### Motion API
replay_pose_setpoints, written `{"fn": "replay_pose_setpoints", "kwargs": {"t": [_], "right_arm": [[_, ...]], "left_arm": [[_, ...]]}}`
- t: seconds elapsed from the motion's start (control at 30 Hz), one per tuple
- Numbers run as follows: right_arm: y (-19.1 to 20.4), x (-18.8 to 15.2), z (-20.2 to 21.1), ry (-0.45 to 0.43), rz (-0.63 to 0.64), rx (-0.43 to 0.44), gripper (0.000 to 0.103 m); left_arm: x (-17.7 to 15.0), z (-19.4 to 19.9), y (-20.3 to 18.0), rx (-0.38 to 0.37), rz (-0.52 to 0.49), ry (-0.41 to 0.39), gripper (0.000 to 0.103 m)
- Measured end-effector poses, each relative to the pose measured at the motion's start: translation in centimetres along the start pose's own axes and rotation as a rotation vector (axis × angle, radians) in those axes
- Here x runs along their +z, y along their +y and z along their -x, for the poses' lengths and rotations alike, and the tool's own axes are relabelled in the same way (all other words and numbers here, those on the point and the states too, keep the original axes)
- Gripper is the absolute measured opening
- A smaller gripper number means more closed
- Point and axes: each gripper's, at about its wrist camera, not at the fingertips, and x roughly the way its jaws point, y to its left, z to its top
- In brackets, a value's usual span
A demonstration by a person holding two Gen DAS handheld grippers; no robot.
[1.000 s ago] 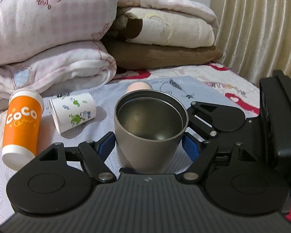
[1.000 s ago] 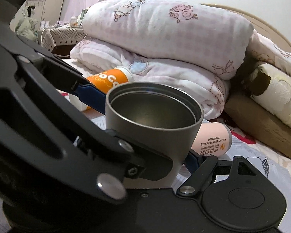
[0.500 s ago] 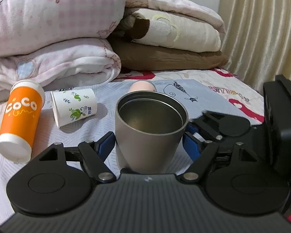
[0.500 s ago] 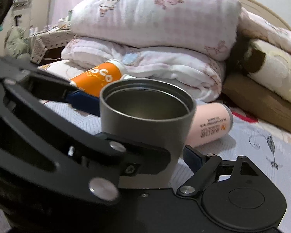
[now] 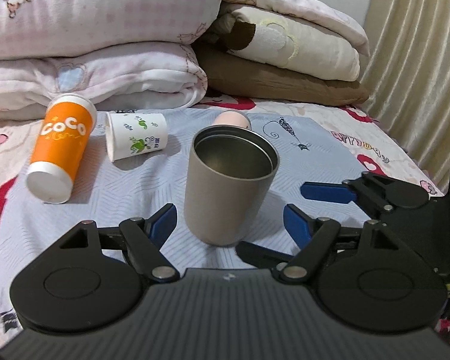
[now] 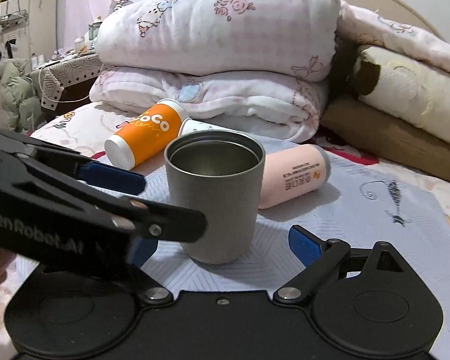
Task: Flip cup upright
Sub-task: 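Open both tools and pull them back from the upright tumbler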
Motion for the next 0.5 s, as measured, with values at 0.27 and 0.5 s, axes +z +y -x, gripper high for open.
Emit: {"fn": "replay_pose_setpoints", "kwargs": {"t": [0.27,0.5], "right_arm": [[1.6,1.0,4.8,-0.028,-0.001,-0.034,0.096],[2.8,2.1,10.6,-0.028,-0.087,-0.126,0.096]], "left_arm": [[1.0,5.8,-1.6,0.063,-0.086,0.015,0.078],[1.3,11.2,-2.4,0.09,-0.054,0.006,0.078]]}}
